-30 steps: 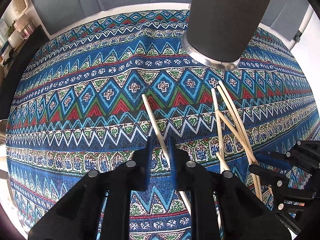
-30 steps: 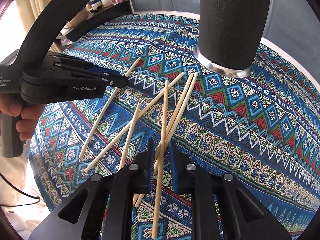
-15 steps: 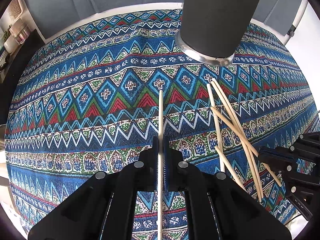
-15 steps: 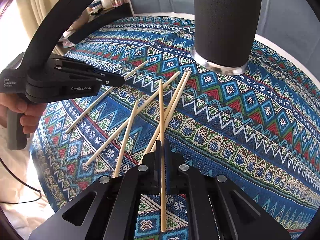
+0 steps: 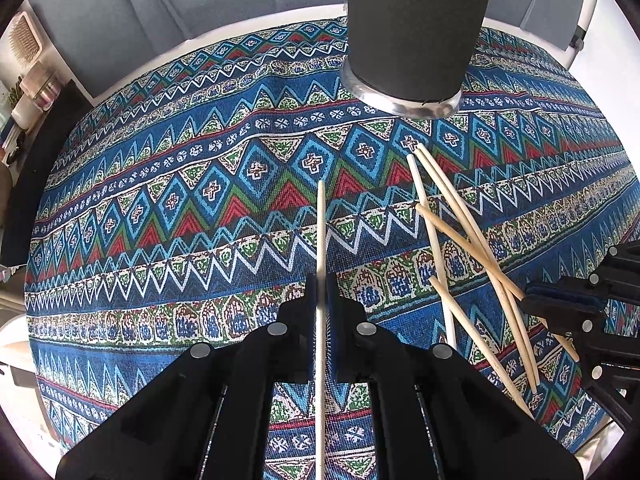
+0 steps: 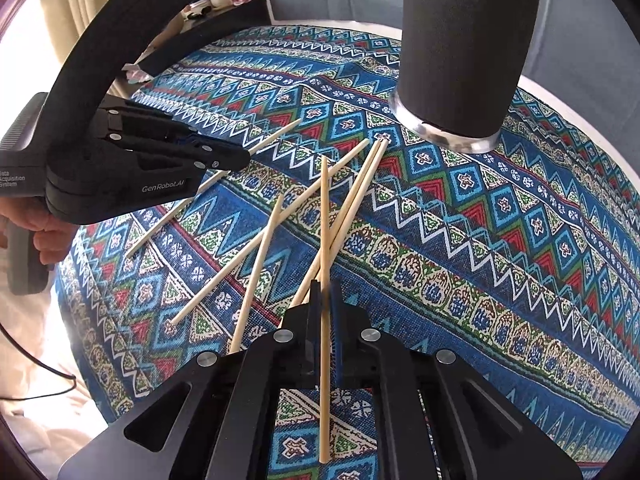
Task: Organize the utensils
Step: 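Lift the held sticks over the black cup and open both grippers to drop them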
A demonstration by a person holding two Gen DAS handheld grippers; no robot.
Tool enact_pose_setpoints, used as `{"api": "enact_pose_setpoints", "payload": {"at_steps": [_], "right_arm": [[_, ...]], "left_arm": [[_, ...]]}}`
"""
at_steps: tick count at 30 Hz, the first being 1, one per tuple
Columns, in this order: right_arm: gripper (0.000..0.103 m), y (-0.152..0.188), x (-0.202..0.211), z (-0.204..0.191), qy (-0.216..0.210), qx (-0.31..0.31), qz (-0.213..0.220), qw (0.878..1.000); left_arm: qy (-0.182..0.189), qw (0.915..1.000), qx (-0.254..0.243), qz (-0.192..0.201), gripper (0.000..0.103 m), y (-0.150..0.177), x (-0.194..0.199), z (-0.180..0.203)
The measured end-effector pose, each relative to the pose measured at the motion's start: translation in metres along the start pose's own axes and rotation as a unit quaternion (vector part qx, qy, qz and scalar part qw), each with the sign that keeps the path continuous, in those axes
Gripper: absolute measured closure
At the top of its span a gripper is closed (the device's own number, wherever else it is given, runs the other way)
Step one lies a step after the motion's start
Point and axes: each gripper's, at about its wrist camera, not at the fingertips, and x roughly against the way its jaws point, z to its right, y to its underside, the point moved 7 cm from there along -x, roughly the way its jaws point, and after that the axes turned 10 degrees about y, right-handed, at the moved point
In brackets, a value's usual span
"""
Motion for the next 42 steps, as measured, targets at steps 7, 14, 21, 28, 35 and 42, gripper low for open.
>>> {"api": "enact_pose_setpoints", "payload": {"at_steps": [7,14,21,28,35,42], "right_arm": [[0.099,-0.002,0.028,0.026,-0.033,-0.065,0.051,0.996],[0.099,-0.025,0.073,0.057,-0.031,-0.117,0.130,0.984],[0.099,-0.055,0.116,0.071,-0.011,-0.132,0.218,0.967],[0.099,-0.086,0.148,0.078,0.006,-0.132,0.270,0.954],[0.099,-0.110,0.174,0.082,0.026,-0.134,0.315,0.939],[0.098,-0.134,0.183,0.094,0.040,-0.152,0.348,0.924]], "left_arm": [[0.036,0.9982,0.047,0.012,0.098,-0.002,0.006,-0.021],[0.048,0.9956,0.043,0.068,0.098,-0.014,0.046,-0.022],[0.061,0.9881,0.025,0.139,0.098,-0.038,0.107,-0.013],[0.044,0.9796,0.004,0.196,0.098,-0.059,0.149,-0.004],[0.038,0.9690,-0.015,0.244,0.098,-0.085,0.179,0.008],[0.043,0.9610,-0.034,0.271,0.098,-0.113,0.195,0.026]]}}
